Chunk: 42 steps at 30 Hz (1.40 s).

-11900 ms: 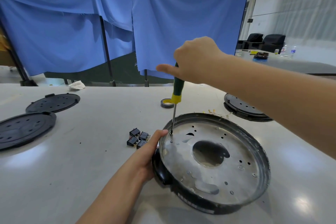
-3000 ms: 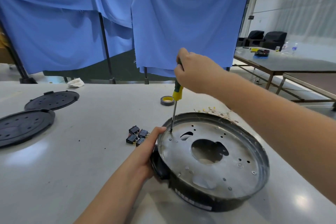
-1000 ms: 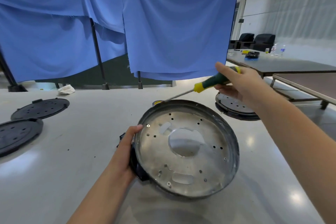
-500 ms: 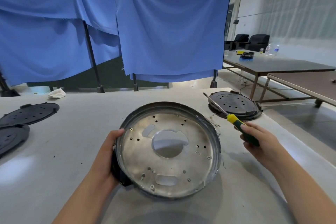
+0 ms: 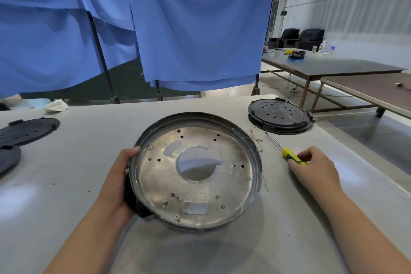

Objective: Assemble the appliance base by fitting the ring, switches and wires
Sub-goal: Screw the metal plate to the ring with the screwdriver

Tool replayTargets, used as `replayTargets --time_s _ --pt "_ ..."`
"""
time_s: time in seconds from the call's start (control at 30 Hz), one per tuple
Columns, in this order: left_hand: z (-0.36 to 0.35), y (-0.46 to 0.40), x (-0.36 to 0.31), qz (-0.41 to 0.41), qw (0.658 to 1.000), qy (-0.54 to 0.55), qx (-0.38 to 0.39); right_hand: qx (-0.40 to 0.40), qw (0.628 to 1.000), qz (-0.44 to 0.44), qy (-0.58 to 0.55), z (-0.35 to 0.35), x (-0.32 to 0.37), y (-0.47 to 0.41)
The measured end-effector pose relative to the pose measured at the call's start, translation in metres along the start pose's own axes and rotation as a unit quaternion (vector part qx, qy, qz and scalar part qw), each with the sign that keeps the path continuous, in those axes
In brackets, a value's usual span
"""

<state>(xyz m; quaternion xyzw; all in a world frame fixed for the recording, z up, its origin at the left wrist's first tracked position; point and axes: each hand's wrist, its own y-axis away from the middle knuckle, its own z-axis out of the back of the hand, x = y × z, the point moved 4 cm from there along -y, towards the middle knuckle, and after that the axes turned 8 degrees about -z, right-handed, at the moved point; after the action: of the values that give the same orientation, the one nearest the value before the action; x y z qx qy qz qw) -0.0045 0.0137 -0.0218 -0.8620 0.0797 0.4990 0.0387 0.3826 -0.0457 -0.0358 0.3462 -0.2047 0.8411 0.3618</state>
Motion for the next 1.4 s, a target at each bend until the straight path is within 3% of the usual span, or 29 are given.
replayTargets --time_s 0.13,0.27,0.33,0.43,0.53,0.6,0.67,0.87,0.93,1.07,1.23,1.33,1.4 --pt "-0.001 0.000 0.001 0.014 1.000 0.002 0.008 -0.012 0.999 0.025 0.041 0.000 0.006 0.004" --pt "0.000 -0.001 -0.001 0.008 1.000 0.013 0.000 -0.049 0.990 0.135 0.005 0.001 0.035 0.018" --pt "0.000 -0.001 -0.003 -0.003 1.000 0.016 -0.003 0.003 0.982 0.173 -0.070 -0.001 0.055 0.028" --pt "-0.002 0.001 -0.007 -0.009 1.000 0.025 -0.004 0.174 0.962 0.122 -0.172 -0.014 0.085 0.042" --pt "-0.002 0.002 -0.011 -0.002 0.999 0.046 -0.002 0.355 0.903 -0.032 -0.239 -0.031 0.100 0.054" --pt "-0.002 0.003 -0.014 -0.004 0.998 0.057 0.001 0.449 0.834 -0.107 -0.301 -0.038 0.103 0.062" --pt "-0.002 0.004 -0.016 -0.011 0.998 0.064 0.002 0.519 0.763 -0.129 -0.364 -0.043 0.103 0.070" --pt "-0.006 0.005 -0.016 -0.017 0.997 0.068 -0.008 0.539 0.653 -0.058 -0.528 -0.035 0.117 0.080" --pt "-0.005 0.006 -0.016 -0.008 0.998 0.065 -0.019 0.517 0.661 -0.007 -0.544 -0.021 0.125 0.080" --pt "-0.007 0.005 -0.019 -0.026 0.999 0.035 -0.021 0.466 0.746 0.106 -0.464 0.004 0.144 0.084" --pt "-0.005 0.002 -0.017 -0.025 0.996 0.037 -0.077 0.365 0.834 0.274 -0.311 0.029 0.169 0.106" --pt "-0.004 0.003 -0.014 -0.003 0.996 0.066 -0.067 0.311 0.857 0.362 -0.194 0.029 0.176 0.124" --pt "-0.007 0.004 -0.014 0.021 0.994 0.109 -0.005 0.274 0.861 0.416 -0.103 0.022 0.174 0.134"
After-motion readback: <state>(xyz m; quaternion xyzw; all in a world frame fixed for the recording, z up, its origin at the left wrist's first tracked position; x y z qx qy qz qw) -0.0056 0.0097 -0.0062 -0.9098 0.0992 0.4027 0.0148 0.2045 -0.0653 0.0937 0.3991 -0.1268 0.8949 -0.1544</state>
